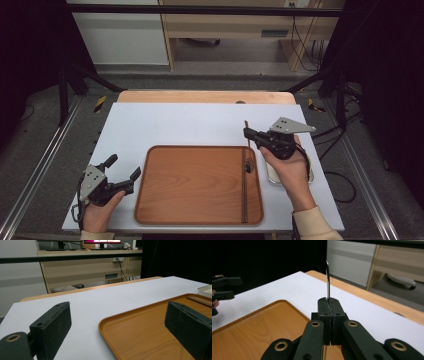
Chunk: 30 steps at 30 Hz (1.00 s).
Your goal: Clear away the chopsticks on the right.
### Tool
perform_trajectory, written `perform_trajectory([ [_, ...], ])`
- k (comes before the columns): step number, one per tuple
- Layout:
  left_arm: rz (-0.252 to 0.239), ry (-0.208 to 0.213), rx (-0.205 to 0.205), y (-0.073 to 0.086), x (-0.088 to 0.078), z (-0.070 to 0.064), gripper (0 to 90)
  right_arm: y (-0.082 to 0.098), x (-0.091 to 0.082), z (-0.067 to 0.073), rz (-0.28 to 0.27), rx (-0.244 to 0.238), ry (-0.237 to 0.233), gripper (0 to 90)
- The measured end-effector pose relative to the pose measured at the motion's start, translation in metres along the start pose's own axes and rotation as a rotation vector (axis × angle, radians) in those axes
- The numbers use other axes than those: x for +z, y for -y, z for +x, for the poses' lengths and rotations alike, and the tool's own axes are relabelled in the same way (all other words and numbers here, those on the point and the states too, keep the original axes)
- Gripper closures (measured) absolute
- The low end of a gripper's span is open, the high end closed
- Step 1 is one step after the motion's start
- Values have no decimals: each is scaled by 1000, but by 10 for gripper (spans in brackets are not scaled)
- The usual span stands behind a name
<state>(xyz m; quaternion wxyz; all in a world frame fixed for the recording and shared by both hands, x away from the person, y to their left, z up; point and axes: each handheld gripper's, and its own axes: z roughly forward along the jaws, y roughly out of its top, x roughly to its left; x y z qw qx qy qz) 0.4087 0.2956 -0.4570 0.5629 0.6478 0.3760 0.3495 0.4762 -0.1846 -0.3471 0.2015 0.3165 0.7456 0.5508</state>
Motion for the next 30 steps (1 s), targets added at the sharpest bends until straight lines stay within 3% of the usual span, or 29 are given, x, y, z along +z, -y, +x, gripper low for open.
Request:
perform_trajectory([
  [14, -6, 4, 1, 0, 1, -1, 66, 19, 27, 22, 52, 25, -98, 898],
  [30, -3, 7, 3, 0, 1, -1, 66, 31, 34, 37, 87, 62, -166, 897],
])
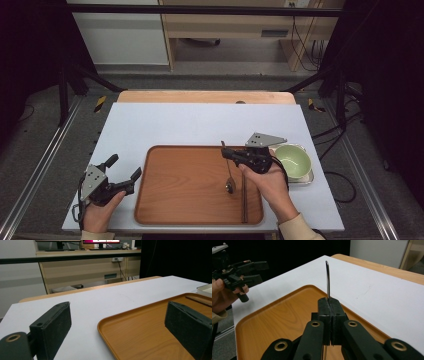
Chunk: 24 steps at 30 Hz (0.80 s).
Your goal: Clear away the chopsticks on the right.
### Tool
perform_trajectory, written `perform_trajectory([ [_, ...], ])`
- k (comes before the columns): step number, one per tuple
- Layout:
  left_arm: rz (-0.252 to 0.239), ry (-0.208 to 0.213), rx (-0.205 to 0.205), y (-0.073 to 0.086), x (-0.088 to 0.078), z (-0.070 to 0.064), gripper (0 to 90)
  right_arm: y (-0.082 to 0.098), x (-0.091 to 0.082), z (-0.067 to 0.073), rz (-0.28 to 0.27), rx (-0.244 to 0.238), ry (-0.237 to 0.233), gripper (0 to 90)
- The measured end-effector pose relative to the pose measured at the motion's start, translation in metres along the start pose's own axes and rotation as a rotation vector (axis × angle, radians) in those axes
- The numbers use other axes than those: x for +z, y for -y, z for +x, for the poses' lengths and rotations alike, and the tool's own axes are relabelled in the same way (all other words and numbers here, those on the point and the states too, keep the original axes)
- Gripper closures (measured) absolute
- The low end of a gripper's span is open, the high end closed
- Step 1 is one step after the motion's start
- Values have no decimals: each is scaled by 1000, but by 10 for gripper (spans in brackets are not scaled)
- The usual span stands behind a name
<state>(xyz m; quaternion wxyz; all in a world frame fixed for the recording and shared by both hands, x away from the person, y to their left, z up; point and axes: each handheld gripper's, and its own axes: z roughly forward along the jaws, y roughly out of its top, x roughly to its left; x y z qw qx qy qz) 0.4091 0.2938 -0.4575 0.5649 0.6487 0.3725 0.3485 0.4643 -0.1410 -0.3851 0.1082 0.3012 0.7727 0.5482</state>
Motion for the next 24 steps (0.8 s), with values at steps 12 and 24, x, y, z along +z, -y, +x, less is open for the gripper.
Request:
perform_trajectory([
  [12, -4, -3, -2, 0, 0, 1, 63, 9, 6, 5, 37, 16, -23, 897],
  [24, -11, -5, 1, -1, -1, 1, 59, 16, 12, 7, 69, 40, -51, 897],
])
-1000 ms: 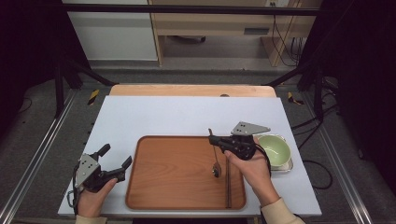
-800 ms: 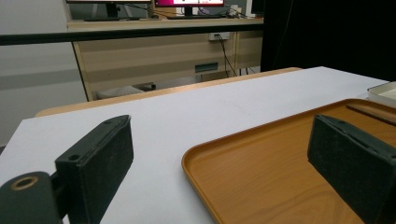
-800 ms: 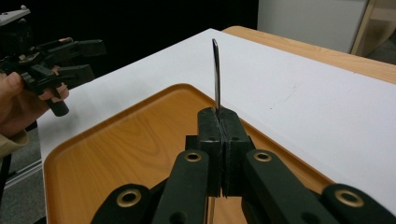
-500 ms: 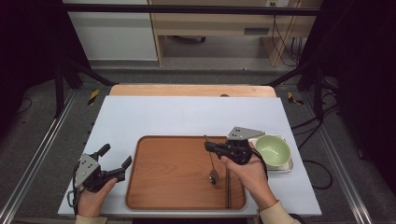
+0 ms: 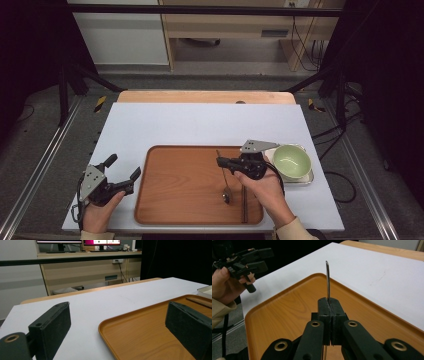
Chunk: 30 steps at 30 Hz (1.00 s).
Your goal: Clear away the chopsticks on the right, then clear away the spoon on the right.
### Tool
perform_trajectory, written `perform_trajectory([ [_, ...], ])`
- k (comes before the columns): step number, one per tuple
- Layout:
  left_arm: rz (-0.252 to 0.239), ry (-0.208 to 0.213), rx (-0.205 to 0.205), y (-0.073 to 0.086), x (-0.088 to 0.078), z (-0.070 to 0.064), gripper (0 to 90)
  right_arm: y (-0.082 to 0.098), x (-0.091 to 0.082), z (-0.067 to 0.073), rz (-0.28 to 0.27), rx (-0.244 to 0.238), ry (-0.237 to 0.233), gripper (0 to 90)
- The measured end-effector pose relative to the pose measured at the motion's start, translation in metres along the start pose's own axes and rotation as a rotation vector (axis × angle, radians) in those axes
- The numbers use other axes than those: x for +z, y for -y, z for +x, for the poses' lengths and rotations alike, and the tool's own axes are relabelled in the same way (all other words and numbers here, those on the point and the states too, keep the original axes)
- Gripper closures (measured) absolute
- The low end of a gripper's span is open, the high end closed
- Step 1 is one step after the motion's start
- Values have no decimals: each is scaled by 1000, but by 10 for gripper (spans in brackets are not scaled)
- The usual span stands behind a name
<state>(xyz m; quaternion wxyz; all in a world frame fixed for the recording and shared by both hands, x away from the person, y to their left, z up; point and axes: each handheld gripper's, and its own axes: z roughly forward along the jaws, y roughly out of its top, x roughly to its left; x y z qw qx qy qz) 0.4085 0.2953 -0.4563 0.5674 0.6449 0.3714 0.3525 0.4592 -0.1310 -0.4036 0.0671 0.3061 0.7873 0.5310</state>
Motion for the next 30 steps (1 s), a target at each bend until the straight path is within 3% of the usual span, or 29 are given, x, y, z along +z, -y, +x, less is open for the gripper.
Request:
perform_trajectory([
  [14, -6, -14, -4, 0, -1, 2, 59, 6, 2, -11, 10, 45, 7, 886],
  [30, -9, -16, -4, 0, -1, 3, 59, 13, 20, -32, 108, 118, 76, 829],
])
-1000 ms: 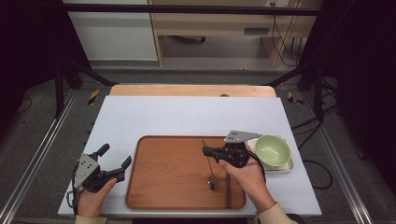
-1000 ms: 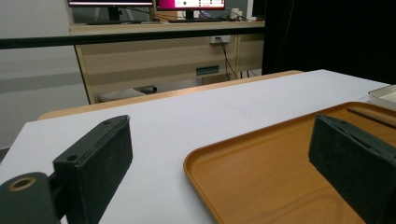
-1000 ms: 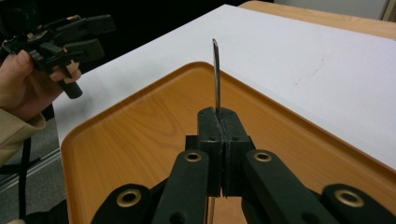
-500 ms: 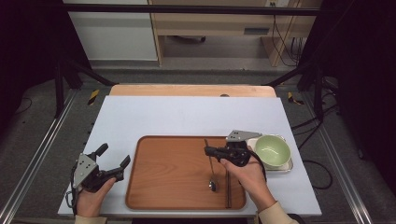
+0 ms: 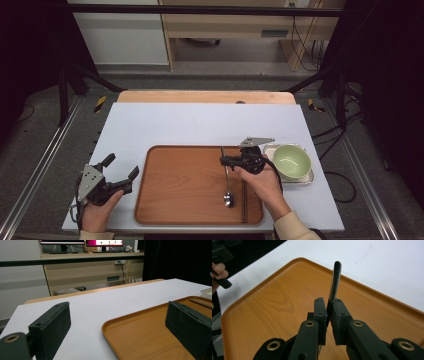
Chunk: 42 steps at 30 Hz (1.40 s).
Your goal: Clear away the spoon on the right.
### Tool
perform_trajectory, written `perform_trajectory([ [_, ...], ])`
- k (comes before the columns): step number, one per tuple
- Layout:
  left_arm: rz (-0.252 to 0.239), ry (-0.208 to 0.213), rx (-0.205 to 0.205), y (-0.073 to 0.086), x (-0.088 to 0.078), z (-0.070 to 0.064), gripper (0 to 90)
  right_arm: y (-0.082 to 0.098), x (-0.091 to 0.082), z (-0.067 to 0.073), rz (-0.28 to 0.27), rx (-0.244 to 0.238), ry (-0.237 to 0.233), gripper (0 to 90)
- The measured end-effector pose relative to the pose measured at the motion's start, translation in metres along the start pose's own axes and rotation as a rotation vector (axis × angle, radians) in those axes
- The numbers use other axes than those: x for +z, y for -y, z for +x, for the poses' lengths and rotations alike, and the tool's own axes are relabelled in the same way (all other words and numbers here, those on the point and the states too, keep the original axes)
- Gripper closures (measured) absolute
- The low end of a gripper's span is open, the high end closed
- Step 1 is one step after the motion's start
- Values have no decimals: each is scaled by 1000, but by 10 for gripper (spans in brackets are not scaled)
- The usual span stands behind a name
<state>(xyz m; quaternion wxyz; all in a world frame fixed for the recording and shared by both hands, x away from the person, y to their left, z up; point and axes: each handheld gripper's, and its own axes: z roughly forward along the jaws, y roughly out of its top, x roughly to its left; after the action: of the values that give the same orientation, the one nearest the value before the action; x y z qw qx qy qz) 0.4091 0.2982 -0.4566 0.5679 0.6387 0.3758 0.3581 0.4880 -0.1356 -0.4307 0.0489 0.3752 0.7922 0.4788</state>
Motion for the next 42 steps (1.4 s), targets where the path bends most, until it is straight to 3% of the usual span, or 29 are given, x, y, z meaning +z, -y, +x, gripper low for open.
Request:
perform_trajectory([
  [10, 5, 6, 3, 0, 1, -2, 59, 8, 7, -2, 76, 2, 37, 800],
  [21, 4, 10, 8, 0, 1, -1, 60, 16, 7, -5, 132, 38, 117, 739],
  [25, 7, 12, 11, 0, 1, -2, 60, 18, 10, -4, 155, 51, 149, 650],
  [30, 7, 12, 13, 0, 2, -3, 60, 16, 7, -3, 173, 77, 196, 470],
  [36, 7, 13, 12, 0, 3, -3, 59, 10, -2, 0, 127, 57, 247, 338],
  [42, 8, 13, 14, 1, 2, -2, 57, -1, -20, 1, 34, 40, 269, 287],
])
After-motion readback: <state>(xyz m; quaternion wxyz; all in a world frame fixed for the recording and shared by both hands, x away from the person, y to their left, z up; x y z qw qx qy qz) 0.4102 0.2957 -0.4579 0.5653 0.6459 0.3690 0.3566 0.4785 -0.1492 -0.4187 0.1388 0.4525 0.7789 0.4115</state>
